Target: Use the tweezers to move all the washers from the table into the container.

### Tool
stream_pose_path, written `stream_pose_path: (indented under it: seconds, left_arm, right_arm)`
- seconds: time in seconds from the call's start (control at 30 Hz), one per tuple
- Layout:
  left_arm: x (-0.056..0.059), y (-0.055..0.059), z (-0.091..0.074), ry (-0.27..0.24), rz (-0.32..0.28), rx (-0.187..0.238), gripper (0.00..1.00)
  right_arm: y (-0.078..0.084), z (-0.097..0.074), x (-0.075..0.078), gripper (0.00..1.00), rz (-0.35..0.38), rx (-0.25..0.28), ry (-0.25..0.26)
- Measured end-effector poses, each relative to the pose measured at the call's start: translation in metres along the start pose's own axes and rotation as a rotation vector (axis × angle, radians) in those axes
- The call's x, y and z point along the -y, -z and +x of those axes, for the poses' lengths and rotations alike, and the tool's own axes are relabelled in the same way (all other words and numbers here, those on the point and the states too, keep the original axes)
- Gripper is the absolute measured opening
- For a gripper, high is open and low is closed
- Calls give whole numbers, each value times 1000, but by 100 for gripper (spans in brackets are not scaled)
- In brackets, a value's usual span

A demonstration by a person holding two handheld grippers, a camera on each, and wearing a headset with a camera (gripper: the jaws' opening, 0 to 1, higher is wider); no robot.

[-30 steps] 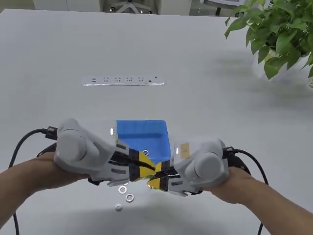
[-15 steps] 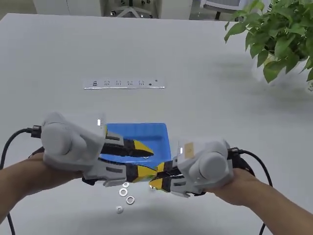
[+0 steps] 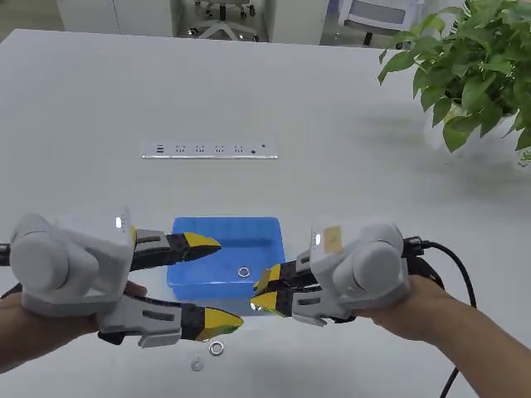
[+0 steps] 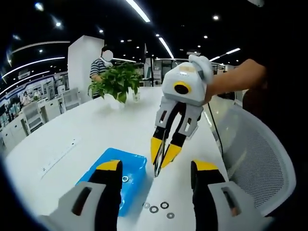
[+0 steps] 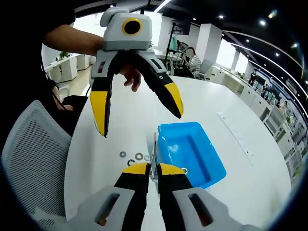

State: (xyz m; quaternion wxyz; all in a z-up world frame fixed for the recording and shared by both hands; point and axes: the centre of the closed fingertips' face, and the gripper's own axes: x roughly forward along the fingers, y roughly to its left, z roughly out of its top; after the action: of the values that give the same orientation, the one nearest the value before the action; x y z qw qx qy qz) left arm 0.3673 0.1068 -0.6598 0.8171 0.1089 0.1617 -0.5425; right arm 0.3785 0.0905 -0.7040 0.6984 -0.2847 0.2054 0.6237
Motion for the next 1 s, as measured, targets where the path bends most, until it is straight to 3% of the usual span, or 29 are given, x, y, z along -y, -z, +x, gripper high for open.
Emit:
stream_pose_path:
  seconds: [0.1,0.4,0.7,1.0]
  left_arm:
    - [-1,1,-5,-24,-8,8,74]
    - [1,6,-16,-48,-38,1,82]
    - [-2,12,-22,-90,-68,-6,98]
    - [0,17,-28,-111,-74,-31,99]
  right_arm:
    - [-6,-3,5,8,-5,12,4]
    - [-21,-6,27,8,-24,41,14]
    - [-19,11,42,8,-46,45,-2]
    - [-17,31,53,8,-59,47,-26]
